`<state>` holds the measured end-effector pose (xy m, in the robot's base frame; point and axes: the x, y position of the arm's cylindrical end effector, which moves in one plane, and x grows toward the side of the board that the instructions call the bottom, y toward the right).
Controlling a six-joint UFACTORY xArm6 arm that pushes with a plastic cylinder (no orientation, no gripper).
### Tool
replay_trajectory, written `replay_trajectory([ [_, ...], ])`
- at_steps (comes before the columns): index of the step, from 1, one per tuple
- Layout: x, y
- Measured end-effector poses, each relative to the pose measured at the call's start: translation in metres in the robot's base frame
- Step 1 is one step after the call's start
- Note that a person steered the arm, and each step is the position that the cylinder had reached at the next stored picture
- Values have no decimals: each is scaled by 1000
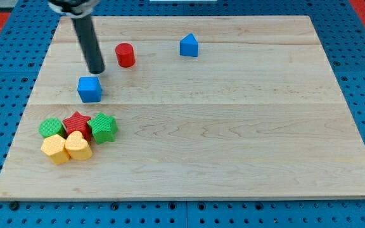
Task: Move the red circle into the group of blocks
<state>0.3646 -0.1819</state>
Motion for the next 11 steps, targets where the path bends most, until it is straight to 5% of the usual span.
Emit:
replay_trajectory([
  [2,65,5],
  [3,59,16],
  [5,8,193],
  [6,-74,144],
  [7,-110,60],
  [8,-51,29],
  [9,-97,41],
  [10,-80,104],
  [11,-50,87],
])
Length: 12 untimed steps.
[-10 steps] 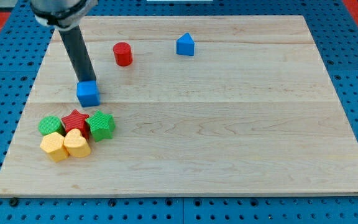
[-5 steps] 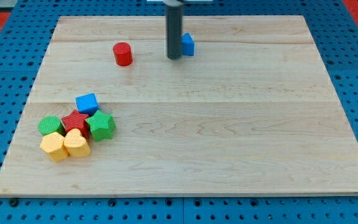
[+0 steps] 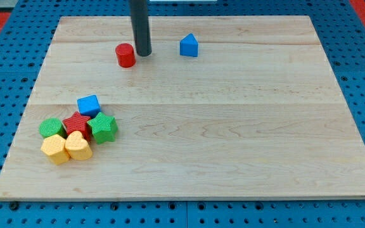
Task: Move the red circle into the group of blocks
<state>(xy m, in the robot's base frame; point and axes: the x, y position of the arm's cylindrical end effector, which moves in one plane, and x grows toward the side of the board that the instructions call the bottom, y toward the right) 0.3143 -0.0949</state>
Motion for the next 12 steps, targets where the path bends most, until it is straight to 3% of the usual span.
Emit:
replay_trajectory([
  [1,0,-53],
  [2,-28,-60],
  [4,44,-81],
  [6,2,-79],
  [8,29,-103],
  [9,1,-110],
  [12,110,-119],
])
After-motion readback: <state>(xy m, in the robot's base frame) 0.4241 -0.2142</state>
